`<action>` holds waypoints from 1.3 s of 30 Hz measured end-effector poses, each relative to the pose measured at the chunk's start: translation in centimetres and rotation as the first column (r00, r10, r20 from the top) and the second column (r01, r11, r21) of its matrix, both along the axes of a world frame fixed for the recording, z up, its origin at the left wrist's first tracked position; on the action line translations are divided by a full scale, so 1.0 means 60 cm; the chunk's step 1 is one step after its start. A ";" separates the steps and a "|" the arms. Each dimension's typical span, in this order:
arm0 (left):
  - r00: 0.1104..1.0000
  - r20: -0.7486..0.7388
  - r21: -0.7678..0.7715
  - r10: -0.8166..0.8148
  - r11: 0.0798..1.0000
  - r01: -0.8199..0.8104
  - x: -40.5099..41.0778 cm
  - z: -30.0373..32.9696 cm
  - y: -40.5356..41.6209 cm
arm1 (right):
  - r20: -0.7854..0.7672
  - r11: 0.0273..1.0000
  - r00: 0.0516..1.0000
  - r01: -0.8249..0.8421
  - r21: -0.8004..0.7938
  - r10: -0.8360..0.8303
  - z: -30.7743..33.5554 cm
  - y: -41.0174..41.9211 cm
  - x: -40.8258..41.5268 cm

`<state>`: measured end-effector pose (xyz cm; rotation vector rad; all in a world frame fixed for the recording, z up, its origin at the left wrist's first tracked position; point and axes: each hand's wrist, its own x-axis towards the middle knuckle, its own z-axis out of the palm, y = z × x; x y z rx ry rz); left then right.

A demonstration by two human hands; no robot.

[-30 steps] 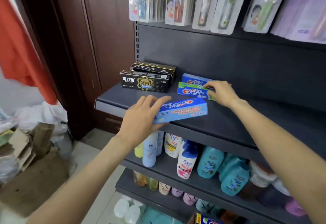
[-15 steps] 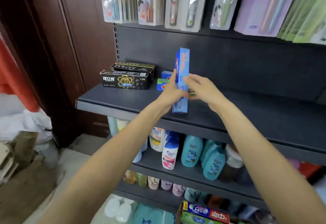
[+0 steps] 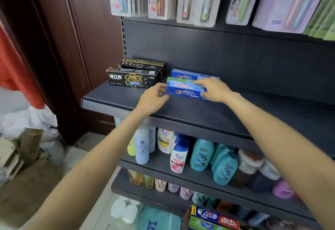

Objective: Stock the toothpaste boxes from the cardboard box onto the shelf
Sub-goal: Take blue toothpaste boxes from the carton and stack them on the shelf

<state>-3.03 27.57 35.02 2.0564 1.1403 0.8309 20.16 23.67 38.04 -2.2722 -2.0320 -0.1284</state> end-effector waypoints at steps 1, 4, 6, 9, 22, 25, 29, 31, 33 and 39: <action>1.000 0.001 0.000 0.002 1.000 -0.002 0.001 -0.001 0.005 | 0.021 0.997 0.999 0.028 0.068 -0.030 -0.009 0.004 0.003; 0.999 0.045 0.026 -0.005 1.000 0.004 0.005 0.000 -0.002 | 0.043 0.942 0.996 0.054 0.333 -0.072 -0.025 -0.008 -0.003; 0.997 0.075 0.119 -0.008 0.993 -0.001 0.011 0.001 -0.024 | -0.022 0.889 0.999 0.042 0.456 -0.036 -0.028 -0.040 -0.020; 0.985 0.165 0.328 -0.048 0.945 -0.009 0.021 -0.008 -0.087 | -0.112 0.788 0.991 0.015 0.616 0.069 -0.045 -0.139 -0.060; 0.754 -0.157 -0.073 -0.638 0.769 0.635 0.081 -0.337 -0.351 | -0.380 0.896 0.813 0.378 -0.232 -0.441 -0.436 -0.557 -0.057; 0.647 -0.285 -0.273 -0.708 0.706 0.653 0.103 -0.447 -0.367 | -0.369 0.826 0.760 0.381 -0.416 -0.536 -0.515 -0.614 -0.029; 0.520 -0.566 -0.334 -0.640 0.754 0.566 0.127 -0.549 -0.381 | -0.277 0.747 0.720 0.485 -0.455 -0.636 -0.596 -0.650 0.010; 0.443 -0.670 -0.318 -0.595 0.770 0.553 0.143 -0.587 -0.386 | -0.196 0.727 0.725 0.552 -0.408 -0.660 -0.633 -0.656 0.025; 0.389 -0.729 -0.279 -0.563 0.764 0.582 0.163 -0.613 -0.393 | -0.130 0.711 0.725 0.597 -0.371 -0.676 -0.668 -0.658 0.029; 0.384 -0.834 -0.126 -0.396 0.814 0.567 0.207 -0.658 -0.422 | 0.049 0.735 0.786 0.597 -0.321 -0.617 -0.722 -0.668 0.009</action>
